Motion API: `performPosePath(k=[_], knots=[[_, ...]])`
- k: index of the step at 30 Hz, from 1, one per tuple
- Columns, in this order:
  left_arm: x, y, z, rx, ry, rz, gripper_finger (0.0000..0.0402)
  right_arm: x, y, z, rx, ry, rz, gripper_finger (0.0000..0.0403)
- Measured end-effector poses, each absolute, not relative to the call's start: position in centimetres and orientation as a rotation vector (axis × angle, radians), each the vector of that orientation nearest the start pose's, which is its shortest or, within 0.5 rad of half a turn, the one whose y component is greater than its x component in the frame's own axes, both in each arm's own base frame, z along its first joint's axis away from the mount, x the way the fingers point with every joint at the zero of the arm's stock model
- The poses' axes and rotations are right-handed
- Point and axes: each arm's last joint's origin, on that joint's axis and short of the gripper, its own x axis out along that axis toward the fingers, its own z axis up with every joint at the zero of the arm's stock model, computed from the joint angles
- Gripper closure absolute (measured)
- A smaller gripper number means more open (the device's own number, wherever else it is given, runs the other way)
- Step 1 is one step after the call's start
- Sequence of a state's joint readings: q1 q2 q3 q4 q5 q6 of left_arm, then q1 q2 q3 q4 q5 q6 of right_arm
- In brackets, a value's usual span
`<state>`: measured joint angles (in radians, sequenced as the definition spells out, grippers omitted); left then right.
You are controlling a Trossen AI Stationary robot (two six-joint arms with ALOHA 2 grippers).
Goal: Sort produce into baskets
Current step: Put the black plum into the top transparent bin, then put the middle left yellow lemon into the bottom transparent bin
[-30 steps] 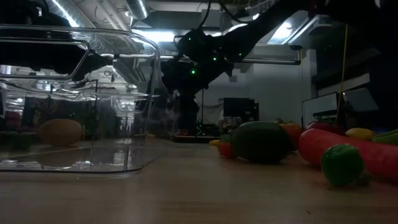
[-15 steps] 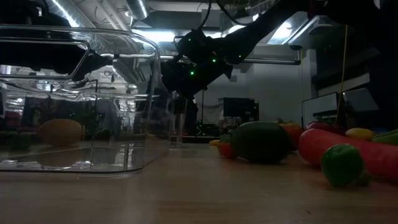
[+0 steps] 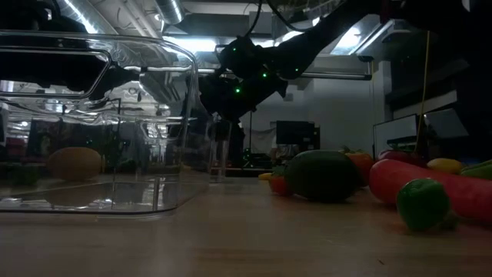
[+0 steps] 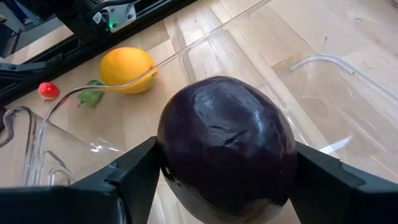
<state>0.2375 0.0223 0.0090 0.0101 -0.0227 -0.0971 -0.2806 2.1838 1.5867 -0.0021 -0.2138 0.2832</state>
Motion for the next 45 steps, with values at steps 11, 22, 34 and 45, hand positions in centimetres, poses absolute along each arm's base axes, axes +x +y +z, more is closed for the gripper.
performPosePath(k=[11, 22, 34, 45], knots=[[9.6, 2.4, 16.6, -0.097, -0.01, 0.26, 0.0394, 47.0, -12.9, 17.7, 0.419, 0.568, -0.146, 0.0059], [9.6, 2.4, 16.7, -0.101, -0.023, 0.259, 0.0394, 47.0, -12.9, 17.8, 0.419, 0.565, -0.142, 0.0006], [9.4, 2.5, 18.2, -0.288, -0.208, 0.29, 0.0335, 46.0, -12.5, 22.4, 0.387, 0.481, -0.061, 0.0008], [9.1, 2.5, 19.3, -0.371, -0.251, 0.276, 0.0223, 42.7, -11.5, 28.9, 0.233, 0.469, -0.023, 0.0008]])
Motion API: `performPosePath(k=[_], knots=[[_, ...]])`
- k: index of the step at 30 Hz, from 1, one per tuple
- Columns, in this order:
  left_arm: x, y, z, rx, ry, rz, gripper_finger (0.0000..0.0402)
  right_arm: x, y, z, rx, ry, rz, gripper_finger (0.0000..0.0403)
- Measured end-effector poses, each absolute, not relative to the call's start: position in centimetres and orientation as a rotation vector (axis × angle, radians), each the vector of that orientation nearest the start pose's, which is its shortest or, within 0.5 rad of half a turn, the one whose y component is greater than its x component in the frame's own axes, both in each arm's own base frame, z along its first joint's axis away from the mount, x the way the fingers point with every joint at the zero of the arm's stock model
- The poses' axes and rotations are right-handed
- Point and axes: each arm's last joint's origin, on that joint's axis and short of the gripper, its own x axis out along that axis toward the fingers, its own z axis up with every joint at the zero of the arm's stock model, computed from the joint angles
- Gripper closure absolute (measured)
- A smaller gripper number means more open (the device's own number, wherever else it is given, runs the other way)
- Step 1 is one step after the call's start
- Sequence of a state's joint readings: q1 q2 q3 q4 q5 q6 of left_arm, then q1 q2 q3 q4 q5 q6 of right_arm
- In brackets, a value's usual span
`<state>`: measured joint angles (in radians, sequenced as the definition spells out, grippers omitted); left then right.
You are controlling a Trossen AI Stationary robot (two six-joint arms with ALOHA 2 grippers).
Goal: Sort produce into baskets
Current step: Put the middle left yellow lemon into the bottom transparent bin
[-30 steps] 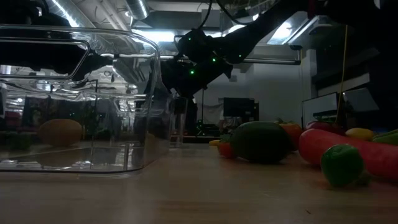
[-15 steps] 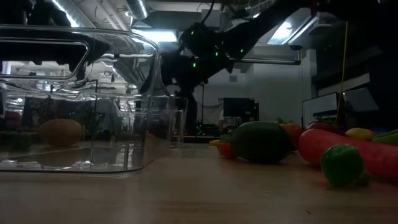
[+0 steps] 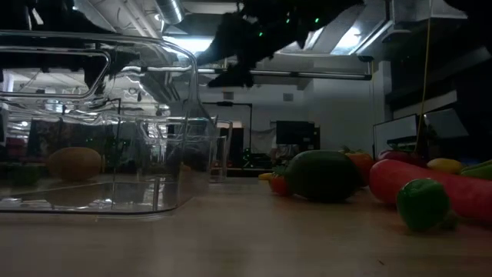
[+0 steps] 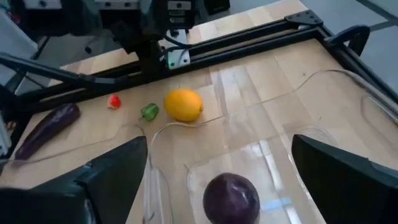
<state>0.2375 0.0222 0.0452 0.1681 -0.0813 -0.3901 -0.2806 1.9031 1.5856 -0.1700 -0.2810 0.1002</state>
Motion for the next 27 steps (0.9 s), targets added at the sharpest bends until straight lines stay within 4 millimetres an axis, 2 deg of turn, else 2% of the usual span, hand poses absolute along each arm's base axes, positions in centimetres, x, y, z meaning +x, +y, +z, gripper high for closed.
performPosePath(k=[5, 11, 18, 22, 27], knots=[[8.5, 2.3, 21.5, -0.367, -0.294, 0.267, 0.0202, 41.0, -11.0, 31.0, 0.204, 0.486, -0.025, 0.0008], [7.2, 2.0, 24.9, -0.328, -0.273, 0.276, 0.0198, 38.5, -10.6, 33.7, 0.134, 0.507, -0.105, 0.0008], [7.1, 2.0, 29.2, -0.247, -0.169, 0.301, 0.0198, 34.7, -9.5, 36.2, 0.091, 0.581, -0.194, 0.0008], [7.7, 2.1, 31.5, -0.233, -0.061, 0.316, 0.0198, 32.2, -8.6, 36.1, 0.073, 0.596, -0.261, 0.0008], [8.7, 2.3, 33.7, -0.281, 0.116, 0.339, 0.0198, 28.5, -7.9, 34.3, 0.115, 0.615, -0.355, 0.0008]])
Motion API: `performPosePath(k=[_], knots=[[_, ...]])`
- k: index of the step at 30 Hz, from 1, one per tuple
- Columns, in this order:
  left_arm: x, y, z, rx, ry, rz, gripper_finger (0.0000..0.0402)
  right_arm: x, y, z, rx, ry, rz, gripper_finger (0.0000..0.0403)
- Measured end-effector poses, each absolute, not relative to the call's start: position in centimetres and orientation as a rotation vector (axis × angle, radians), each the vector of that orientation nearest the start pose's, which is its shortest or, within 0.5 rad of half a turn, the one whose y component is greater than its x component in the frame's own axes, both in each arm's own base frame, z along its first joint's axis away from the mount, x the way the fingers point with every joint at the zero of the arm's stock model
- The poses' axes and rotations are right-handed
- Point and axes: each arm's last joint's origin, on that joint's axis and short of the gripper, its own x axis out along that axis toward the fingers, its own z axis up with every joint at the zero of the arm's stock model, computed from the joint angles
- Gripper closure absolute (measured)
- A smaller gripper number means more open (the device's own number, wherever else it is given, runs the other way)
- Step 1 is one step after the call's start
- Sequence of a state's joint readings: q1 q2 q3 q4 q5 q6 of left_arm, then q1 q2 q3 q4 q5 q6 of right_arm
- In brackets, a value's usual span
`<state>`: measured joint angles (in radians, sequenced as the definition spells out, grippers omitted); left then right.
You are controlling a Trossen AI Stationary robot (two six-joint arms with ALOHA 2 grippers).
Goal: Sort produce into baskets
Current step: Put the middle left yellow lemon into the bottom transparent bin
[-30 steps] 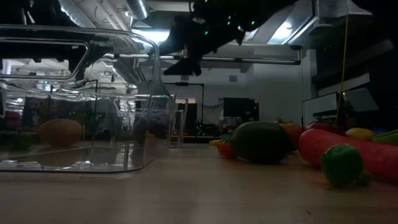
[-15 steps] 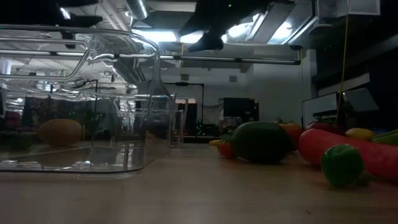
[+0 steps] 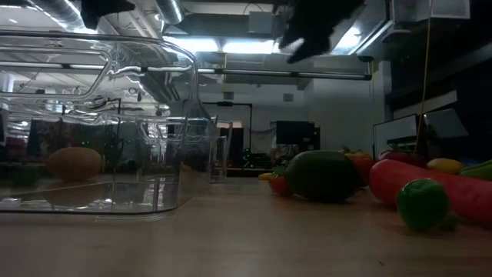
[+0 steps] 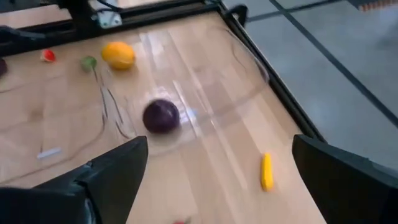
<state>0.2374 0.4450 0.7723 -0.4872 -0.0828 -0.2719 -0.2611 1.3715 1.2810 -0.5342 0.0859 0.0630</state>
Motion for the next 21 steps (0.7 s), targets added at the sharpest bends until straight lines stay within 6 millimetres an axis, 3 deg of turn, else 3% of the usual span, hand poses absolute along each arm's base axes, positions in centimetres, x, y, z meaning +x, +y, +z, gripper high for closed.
performPosePath(k=[6, 11, 16, 21], knots=[[9.6, 2.7, 35.4, -0.361, 0.337, 0.4, 0.0198, 25.2, -7.0, 31.3, 0.205, 0.589, -0.386, 0.0008], [10.1, 3.3, 35.4, -0.48, 0.518, 0.497, 0.0198, 23.6, -6.6, 28.6, 0.256, 0.603, -0.403, 0.0008], [10.2, 3.8, 33.5, -0.618, 0.777, 0.639, 0.0198, 23.1, -6.4, 26.2, 0.262, 0.598, -0.383, 0.0008], [10.2, 4.2, 31.3, -0.725, 1.041, 0.787, 0.0198, 23.0, -6.3, 25.1, 0.26, 0.581, -0.373, 0.0008]])
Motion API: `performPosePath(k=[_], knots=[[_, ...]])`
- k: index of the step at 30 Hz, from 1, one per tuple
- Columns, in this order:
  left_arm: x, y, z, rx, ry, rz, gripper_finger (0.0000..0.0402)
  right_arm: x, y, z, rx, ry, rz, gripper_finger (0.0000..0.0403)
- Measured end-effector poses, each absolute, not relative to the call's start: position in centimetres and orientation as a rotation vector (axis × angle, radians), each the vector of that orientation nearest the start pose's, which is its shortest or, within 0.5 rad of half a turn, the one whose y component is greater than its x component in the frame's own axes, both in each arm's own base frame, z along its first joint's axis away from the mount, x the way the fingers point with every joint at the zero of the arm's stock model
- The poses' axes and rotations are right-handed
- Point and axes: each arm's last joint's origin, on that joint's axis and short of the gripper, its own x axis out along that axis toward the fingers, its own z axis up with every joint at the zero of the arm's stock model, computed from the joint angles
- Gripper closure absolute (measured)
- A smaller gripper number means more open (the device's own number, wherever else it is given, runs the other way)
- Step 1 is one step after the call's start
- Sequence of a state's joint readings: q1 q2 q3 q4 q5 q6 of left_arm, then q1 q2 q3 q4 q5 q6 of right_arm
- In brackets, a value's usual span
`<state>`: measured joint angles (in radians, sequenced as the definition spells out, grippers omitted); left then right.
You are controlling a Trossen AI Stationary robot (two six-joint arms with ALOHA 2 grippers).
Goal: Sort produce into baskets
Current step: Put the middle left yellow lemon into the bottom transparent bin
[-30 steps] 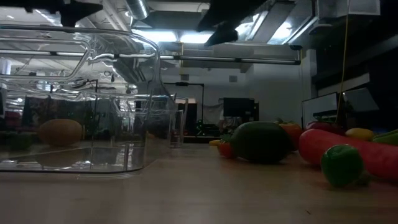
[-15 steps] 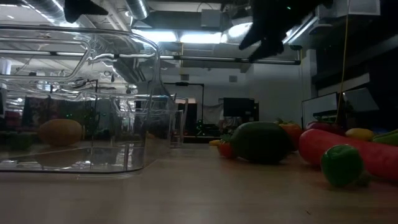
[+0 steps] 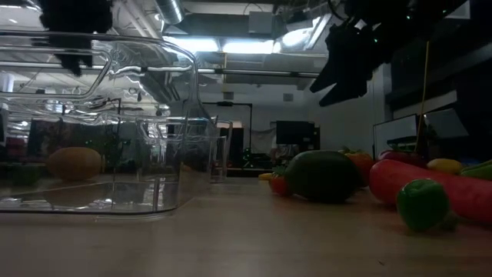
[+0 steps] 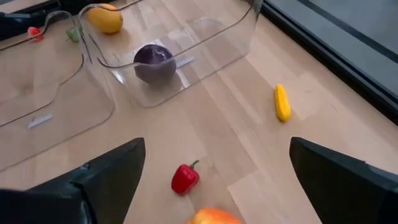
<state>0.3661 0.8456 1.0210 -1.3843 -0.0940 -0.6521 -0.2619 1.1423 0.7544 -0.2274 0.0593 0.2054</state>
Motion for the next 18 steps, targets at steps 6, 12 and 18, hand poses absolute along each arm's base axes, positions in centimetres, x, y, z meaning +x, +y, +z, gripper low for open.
performPosePath(k=[6, 12, 18], knots=[[11.4, 5.0, 28.5, -0.767, 1.183, 0.853, 0.0198, 23.0, -6.3, 25.0, 0.251, 0.586, -0.371, 0.0008], [12.9, 5.6, 25.8, -0.807, 1.262, 0.827, 0.0198, 23.0, -6.3, 25.0, 0.233, 0.59, -0.364, 0.0008], [14.1, 6.1, 24.2, -0.8, 1.303, 0.814, 0.0198, 23.0, -6.3, 24.9, 0.239, 0.597, -0.347, 0.0008]])
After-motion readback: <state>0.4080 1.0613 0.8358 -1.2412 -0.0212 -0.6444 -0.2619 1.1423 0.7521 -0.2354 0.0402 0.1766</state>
